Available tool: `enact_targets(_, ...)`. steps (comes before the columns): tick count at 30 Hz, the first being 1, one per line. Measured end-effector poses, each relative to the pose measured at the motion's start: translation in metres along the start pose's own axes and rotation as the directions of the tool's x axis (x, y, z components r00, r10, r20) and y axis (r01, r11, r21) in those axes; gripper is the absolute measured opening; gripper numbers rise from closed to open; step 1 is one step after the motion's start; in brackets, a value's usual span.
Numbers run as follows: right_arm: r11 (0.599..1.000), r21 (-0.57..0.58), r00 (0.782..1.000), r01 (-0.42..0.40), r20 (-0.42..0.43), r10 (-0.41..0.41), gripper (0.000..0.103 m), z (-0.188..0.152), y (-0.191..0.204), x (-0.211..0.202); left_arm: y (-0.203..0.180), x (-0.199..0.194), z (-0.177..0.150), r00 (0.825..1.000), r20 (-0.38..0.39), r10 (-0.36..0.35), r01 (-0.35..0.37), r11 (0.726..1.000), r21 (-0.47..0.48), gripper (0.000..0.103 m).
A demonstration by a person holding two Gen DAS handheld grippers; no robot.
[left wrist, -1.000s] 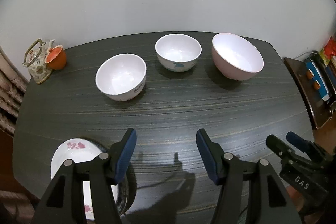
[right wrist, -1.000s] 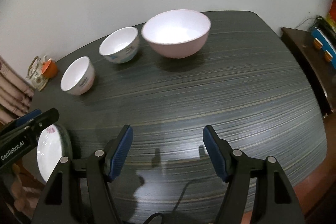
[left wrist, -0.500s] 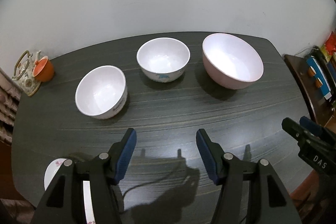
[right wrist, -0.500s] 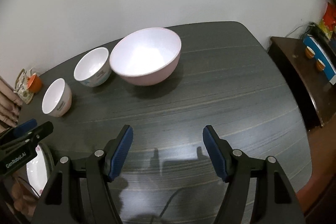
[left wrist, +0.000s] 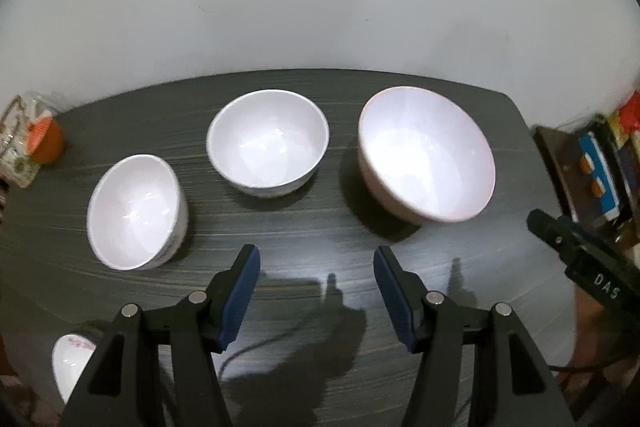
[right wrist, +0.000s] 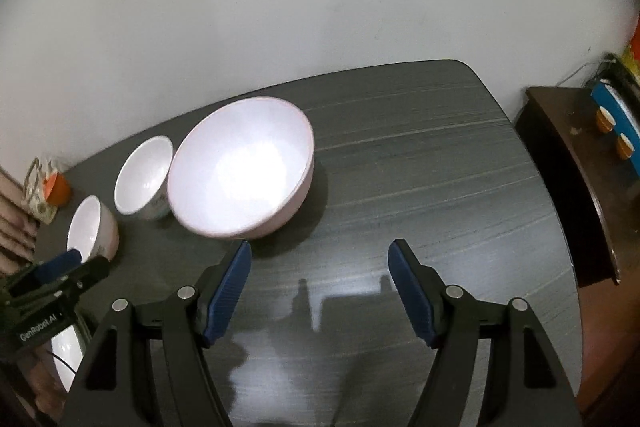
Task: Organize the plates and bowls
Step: 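Move both grippers toward the large pink bowl, then grasp the rim of the large pink bowl with the left gripper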
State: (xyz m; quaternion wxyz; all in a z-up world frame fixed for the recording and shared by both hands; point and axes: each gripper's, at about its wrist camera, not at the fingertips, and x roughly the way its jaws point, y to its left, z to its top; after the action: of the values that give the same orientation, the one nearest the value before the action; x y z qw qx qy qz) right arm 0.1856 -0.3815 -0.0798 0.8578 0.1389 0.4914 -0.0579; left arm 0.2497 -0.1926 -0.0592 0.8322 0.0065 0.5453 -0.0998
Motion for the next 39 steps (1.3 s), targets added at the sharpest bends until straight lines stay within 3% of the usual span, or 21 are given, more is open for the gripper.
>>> enact_targets(7,0.999,0.038,0.999,-0.008,-0.042,0.010,0.069,0.022,-0.007,0.024,-0.003,0.025,0.024,0.996,-0.057,-0.070,0.066,0.996,-0.060,0.061)
enact_targets(12,0.998,0.051,0.997,-0.025,-0.075,0.029,0.069,0.036,-0.008,0.040,-0.002,0.043,0.036,0.981,-0.102,-0.162,0.147,0.979,-0.143,0.061)
enact_targets(16,0.998,0.049,0.995,-0.024,-0.099,0.029,0.069,0.046,-0.007,0.056,-0.003,0.058,0.046,0.984,-0.110,-0.142,0.122,0.977,-0.176,0.060)
enact_targets(20,0.998,0.061,0.991,-0.023,-0.130,0.031,0.069,0.049,-0.007,0.071,-0.007,0.070,0.050,0.976,-0.130,-0.175,0.147,0.968,-0.202,0.060)
enact_targets(29,0.996,0.081,0.986,-0.030,-0.161,0.043,0.068,0.048,-0.006,0.093,-0.002,0.091,0.055,0.969,-0.175,-0.176,0.133,0.963,-0.233,0.060)
enact_targets(33,0.995,0.089,0.985,-0.032,-0.167,0.047,0.056,0.053,-0.008,0.099,-0.004,0.093,0.054,0.971,-0.172,-0.164,0.122,0.966,-0.229,0.059)
enact_targets(35,0.995,0.097,0.983,-0.038,-0.175,0.055,0.049,0.054,-0.009,0.102,-0.007,0.093,0.055,0.972,-0.167,-0.163,0.126,0.969,-0.215,0.044)
enact_targets(39,0.994,0.101,0.981,-0.047,-0.183,0.065,0.033,0.056,-0.009,0.106,-0.007,0.098,0.054,0.964,-0.184,-0.191,0.152,0.967,-0.207,0.029)
